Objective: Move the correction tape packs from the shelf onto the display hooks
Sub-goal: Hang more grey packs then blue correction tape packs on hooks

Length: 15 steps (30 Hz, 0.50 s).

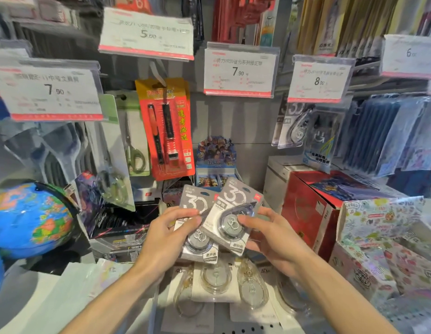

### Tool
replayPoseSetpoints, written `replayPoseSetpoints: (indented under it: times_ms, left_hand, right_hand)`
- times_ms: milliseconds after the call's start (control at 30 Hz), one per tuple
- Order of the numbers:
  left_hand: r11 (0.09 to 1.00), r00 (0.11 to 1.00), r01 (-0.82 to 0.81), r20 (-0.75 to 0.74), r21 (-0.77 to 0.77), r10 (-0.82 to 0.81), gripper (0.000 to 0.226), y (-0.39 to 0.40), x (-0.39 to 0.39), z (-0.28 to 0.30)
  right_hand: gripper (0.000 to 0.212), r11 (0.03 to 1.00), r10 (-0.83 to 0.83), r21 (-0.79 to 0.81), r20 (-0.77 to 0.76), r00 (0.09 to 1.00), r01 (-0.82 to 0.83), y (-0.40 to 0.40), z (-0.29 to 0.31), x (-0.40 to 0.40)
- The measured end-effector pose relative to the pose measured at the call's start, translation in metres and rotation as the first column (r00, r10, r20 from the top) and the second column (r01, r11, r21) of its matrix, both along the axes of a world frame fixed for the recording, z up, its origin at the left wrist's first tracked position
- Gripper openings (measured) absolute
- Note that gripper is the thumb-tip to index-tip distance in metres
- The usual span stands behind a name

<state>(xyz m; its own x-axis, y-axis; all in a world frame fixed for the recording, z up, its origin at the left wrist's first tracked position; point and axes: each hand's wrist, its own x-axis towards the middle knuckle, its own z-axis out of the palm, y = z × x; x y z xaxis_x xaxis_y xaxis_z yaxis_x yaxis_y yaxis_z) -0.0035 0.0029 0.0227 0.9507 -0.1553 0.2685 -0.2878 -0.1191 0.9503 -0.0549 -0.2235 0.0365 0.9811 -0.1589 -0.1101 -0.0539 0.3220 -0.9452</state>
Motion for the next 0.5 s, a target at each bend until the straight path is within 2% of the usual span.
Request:
replayPoseSetpoints:
  times_ms: [67,167,233,333,400,500]
  left_hand:
    - [0.999,1.0,0.003,-0.01,-0.033,-0.003,0.018,0.0,-0.003,0.002]
    - [0.996,1.0,-0.005,0.009,-0.084,0.005,0.036,-0.005,-0.009,0.009]
    - [0.989,0.999,0.046,0.023,-0.139,-0.043,0.055,-0.014,-0.014,0.016]
    - [0.964,0.989,0.149,0.025,-0.221,-0.147,0.083,-0.034,-0.022,0.03]
    - [0.961,0.988,0.151,0.052,-0.231,-0.142,0.083,-0.052,-0.03,0.041]
    - [0.971,0.986,0.141,0.114,-0.193,-0.12,0.061,-0.085,-0.044,0.056]
  right_hand:
    - [0.05,1.0,0.003,-0.028,0.009,1.0,-0.003,-0.004,0.002,-0.005]
    - [0.052,0.985,0.015,-0.175,0.062,0.998,-0.004,-0.018,0.014,-0.014]
    - [0.051,0.968,0.031,-0.253,0.118,0.993,-0.001,-0.033,0.026,-0.02]
    - [0.055,0.96,0.074,-0.28,0.206,0.976,-0.014,-0.057,0.043,-0.029]
    - [0.052,0.956,0.086,-0.295,0.264,0.961,-0.005,-0.078,0.053,-0.037]
    - [0.045,0.931,0.089,-0.362,0.336,0.937,0.042,-0.116,0.065,-0.05]
